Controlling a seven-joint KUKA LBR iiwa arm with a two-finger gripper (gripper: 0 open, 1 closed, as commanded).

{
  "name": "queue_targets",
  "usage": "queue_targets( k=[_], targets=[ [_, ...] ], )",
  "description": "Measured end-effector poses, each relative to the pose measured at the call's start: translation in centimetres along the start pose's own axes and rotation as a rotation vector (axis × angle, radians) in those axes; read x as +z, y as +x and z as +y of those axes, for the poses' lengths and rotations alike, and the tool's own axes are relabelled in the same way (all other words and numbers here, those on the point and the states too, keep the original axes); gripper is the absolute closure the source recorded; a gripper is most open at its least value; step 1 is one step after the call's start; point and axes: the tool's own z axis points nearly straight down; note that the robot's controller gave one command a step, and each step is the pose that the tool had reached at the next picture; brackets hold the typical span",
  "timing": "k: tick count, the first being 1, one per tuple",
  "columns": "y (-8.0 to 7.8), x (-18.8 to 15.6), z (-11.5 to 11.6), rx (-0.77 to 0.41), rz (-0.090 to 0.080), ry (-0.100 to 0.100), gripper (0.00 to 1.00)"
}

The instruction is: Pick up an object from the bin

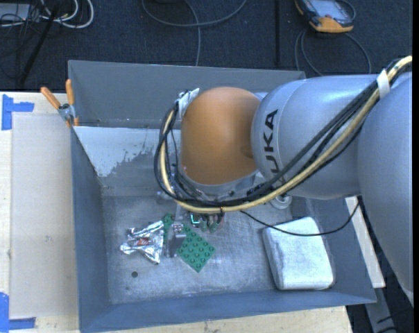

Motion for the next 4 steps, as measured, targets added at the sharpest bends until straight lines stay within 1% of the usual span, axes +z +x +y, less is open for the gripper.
queue_targets(
  k=[1,2,3,4],
  targets=[
    [-2.2,10.6,-3.1,0.214,-0.011,-0.005,0.00],
    [-2.4,10.2,-3.0,0.216,-0.016,-0.008,1.00],
    [-2.3,10.4,-3.1,0.218,-0.013,-0.006,0.00],
    [-1.8,10.1,2.6,0.276,-0.009,-0.003,0.00]
  ],
)
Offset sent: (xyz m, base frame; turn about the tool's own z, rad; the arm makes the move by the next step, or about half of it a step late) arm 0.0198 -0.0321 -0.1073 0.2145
